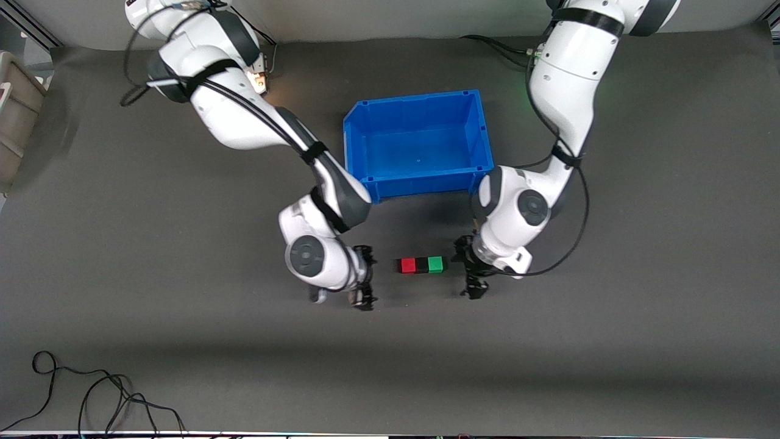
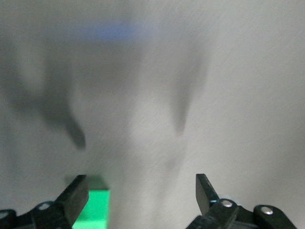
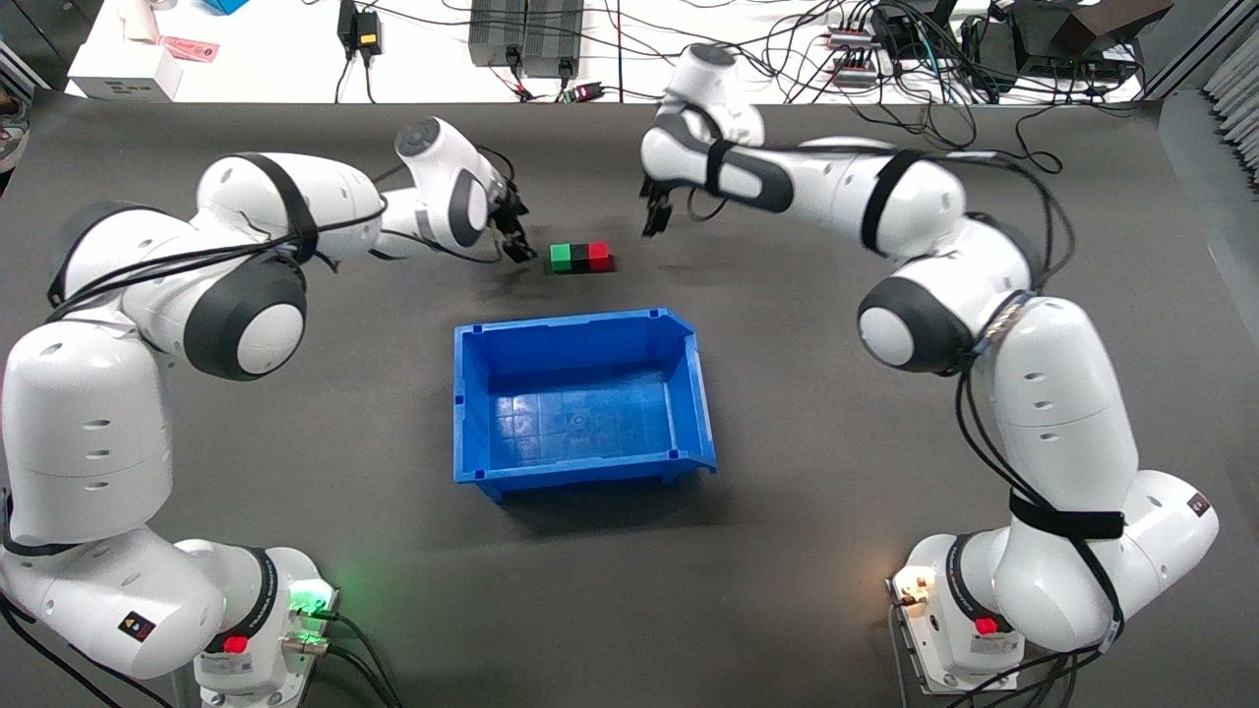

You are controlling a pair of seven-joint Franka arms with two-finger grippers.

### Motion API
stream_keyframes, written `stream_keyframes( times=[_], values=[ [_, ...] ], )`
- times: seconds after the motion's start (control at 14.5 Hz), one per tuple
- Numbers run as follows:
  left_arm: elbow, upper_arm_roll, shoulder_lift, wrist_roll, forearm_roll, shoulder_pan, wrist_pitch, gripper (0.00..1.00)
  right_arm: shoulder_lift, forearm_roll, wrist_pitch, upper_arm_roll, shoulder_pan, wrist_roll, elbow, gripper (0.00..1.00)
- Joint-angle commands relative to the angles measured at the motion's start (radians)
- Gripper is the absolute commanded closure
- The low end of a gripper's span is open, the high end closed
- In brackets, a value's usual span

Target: Attach green and red cubes to black cube

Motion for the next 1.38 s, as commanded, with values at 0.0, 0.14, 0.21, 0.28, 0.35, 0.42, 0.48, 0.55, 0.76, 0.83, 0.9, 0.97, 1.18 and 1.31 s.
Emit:
stream_keyframes(
  times=[0.0, 0.14, 0.21, 0.28, 0.35, 0.42, 0.48, 0.55, 0.76, 0.83, 0.9, 0.97, 1.18, 1.31],
  values=[
    [-0.023, 0.103, -0.08, 0.15, 0.01, -0.003, -0.144, 0.0, -0.208, -0.015, -0.007, -0.016, -0.053, -0.191, -0.231, 0.0],
    [-0.023, 0.161, -0.12, 0.294, 0.01, 0.032, -0.256, 0.0, -0.318, -0.017, -0.007, -0.016, -0.109, -0.318, -0.351, 0.0],
    [-0.023, 0.18, -0.151, 0.407, 0.01, 0.066, -0.325, 0.0, -0.372, -0.02, -0.007, -0.017, -0.133, -0.387, -0.406, 0.0],
    [-0.021, 0.192, -0.18, 0.523, 0.01, 0.112, -0.4, 0.0, -0.43, -0.02, -0.007, -0.017, -0.165, -0.469, -0.467, 0.0],
    [-0.02, 0.201, -0.218, 0.652, 0.01, 0.165, -0.489, 0.0, -0.486, -0.02, -0.008, -0.017, -0.199, -0.565, -0.524, 0.0],
    [-0.013, 0.206, -0.249, 0.775, 0.013, 0.219, -0.569, 0.0, -0.547, -0.02, -0.01, -0.02, -0.222, -0.678, -0.59, 0.0],
    [-0.009, 0.215, -0.283, 0.881, 0.032, 0.267, -0.638, 0.0, -0.598, -0.02, -0.01, -0.038, -0.247, -0.778, -0.642, 0.0],
    [0.008, 0.221, -0.31, 0.959, 0.08, 0.305, -0.696, 0.0, -0.641, -0.02, -0.013, -0.063, -0.25, -0.861, -0.672, 0.0],
    [0.139, 0.221, -0.326, 1.151, 0.252, 0.356, -0.918, 0.0, -0.744, -0.02, -0.099, -0.144, -0.25, -1.14, -0.707, 0.0],
    [0.192, 0.221, -0.326, 1.199, 0.266, 0.367, -0.98, 0.0, -0.777, -0.02, -0.126, -0.166, -0.25, -1.229, -0.71, 0.0],
    [0.227, 0.221, -0.329, 1.25, 0.283, 0.376, -1.041, 0.0, -0.805, -0.02, -0.151, -0.187, -0.25, -1.306, -0.709, 0.0],
    [0.256, 0.221, -0.341, 1.293, 0.305, 0.376, -1.08, 0.0, -0.82, -0.02, -0.181, -0.209, -0.248, -1.404, -0.703, 0.0],
    [0.283, 0.218, -0.41, 1.438, 0.334, 0.372, -1.172, 0.0, -0.827, -0.021, -0.212, -0.235, -0.288, -1.766, -0.652, 0.0],
    [0.283, 0.212, -0.456, 1.543, 0.349, 0.364, -1.188, 0.0, -0.814, -0.023, -0.292, -0.229, -0.319, -1.818, -0.579, 0.0]
  ],
)
